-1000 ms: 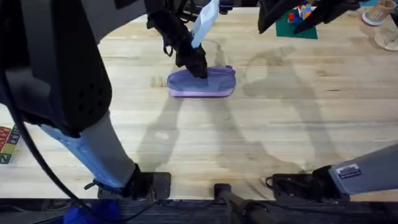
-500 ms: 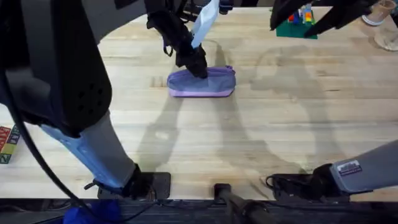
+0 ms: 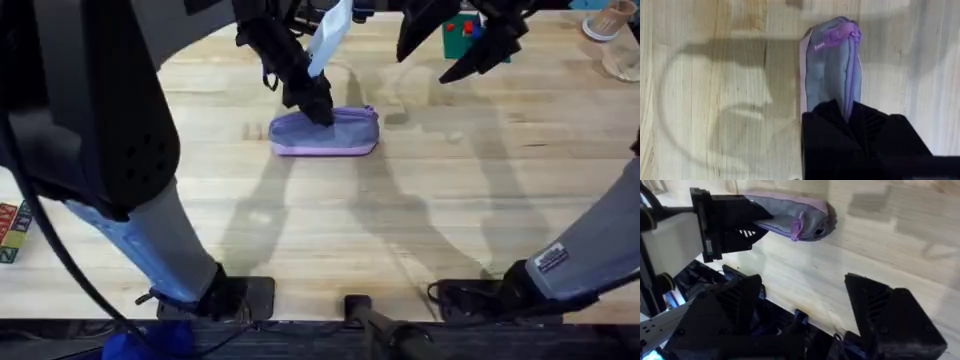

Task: Unzip the bag, pick up the pens from the table one at a time and place them inside, then zip the bag closed.

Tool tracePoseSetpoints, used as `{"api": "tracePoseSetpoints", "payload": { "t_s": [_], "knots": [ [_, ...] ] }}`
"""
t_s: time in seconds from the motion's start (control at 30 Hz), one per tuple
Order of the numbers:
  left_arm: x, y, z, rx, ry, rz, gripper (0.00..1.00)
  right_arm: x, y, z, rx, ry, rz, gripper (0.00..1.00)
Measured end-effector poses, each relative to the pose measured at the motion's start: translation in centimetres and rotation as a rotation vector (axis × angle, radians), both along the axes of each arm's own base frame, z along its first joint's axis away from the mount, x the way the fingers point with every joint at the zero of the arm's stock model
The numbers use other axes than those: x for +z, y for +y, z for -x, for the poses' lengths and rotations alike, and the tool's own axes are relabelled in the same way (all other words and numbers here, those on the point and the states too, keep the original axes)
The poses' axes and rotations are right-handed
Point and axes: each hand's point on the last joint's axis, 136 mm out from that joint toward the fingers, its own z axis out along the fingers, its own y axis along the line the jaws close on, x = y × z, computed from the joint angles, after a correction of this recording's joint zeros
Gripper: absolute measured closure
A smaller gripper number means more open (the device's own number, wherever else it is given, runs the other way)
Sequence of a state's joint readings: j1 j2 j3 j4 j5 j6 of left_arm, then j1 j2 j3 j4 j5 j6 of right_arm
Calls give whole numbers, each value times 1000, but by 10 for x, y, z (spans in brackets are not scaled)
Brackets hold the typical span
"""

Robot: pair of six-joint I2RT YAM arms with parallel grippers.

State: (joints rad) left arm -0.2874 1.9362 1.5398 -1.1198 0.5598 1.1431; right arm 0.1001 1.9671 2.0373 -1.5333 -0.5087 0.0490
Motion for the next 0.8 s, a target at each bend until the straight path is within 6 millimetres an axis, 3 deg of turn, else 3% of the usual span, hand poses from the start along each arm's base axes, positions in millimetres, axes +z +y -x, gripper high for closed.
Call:
{"api": "tracePoseSetpoints", "payload": {
  "t_s": [0.33,0.63,0.8],
  "knots": [
    [0,0,0,0,0,0,959,-17,14,-13,34,-21,-26,6],
    [0,0,0,0,-1,0,959,-69,30,-10,40,22,-34,13],
    [0,0,0,0,-1,0,959,-83,45,-16,59,-8,-58,26]
  ]
}}
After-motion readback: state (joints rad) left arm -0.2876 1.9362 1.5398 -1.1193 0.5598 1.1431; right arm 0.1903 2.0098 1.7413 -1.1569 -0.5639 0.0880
